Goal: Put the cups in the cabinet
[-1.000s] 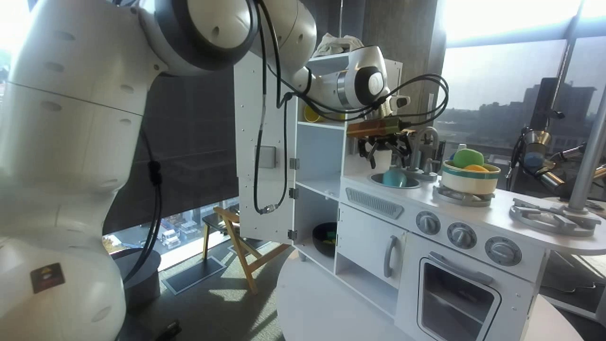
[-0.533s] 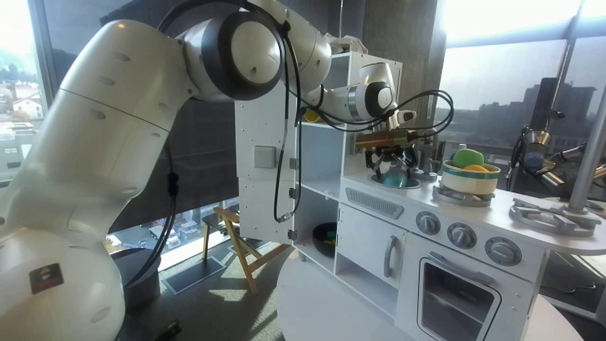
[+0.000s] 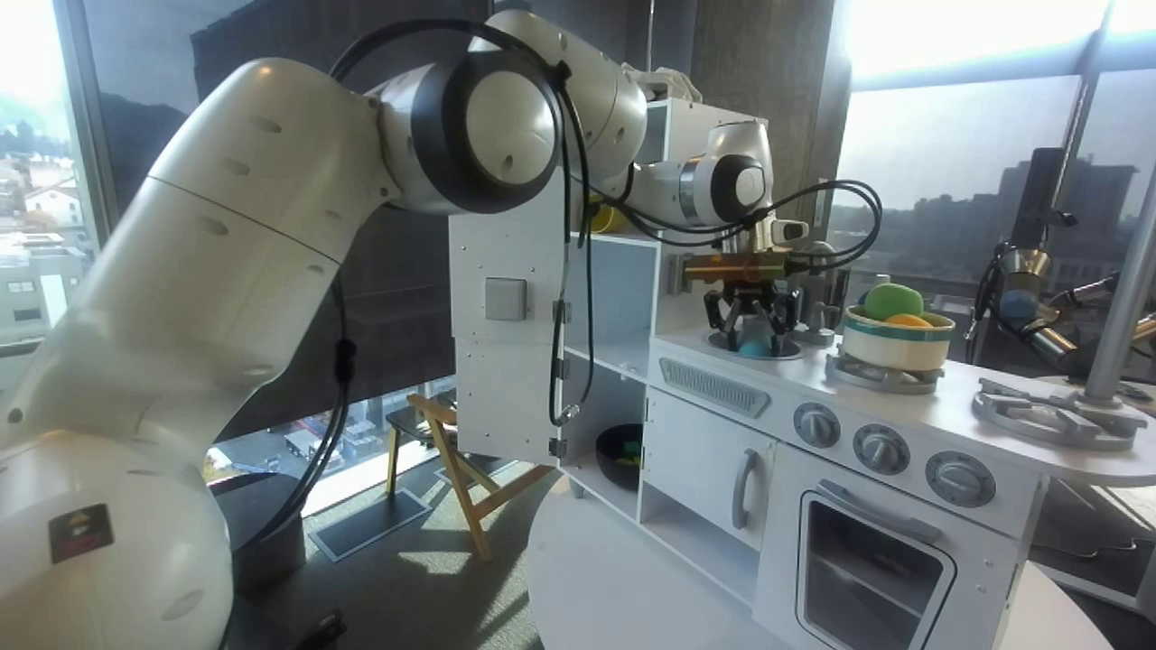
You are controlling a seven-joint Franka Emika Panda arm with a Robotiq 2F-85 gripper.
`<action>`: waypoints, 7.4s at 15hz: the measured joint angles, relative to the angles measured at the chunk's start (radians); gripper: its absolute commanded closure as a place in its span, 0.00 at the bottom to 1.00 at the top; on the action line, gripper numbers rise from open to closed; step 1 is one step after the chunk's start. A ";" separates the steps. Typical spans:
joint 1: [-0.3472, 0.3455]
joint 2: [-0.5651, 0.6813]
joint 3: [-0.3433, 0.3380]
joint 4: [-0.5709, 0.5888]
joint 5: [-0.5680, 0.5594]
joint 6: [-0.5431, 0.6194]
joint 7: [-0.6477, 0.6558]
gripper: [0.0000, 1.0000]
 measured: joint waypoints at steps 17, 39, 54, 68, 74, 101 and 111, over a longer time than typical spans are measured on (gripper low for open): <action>-0.031 0.013 0.000 0.159 0.102 -0.080 0.161 0.42; -0.048 0.133 -0.041 0.292 0.085 -0.135 0.374 0.00; -0.049 0.042 0.007 0.130 0.107 -0.135 0.067 0.00; -0.041 0.043 0.042 0.069 0.111 -0.126 0.041 0.56; -0.048 0.043 0.037 0.071 0.147 -0.125 0.042 0.56; 0.046 -0.437 -0.062 -0.171 -0.185 -0.316 0.486 0.56; 0.169 -0.761 0.068 -0.540 -0.190 -0.321 0.395 0.56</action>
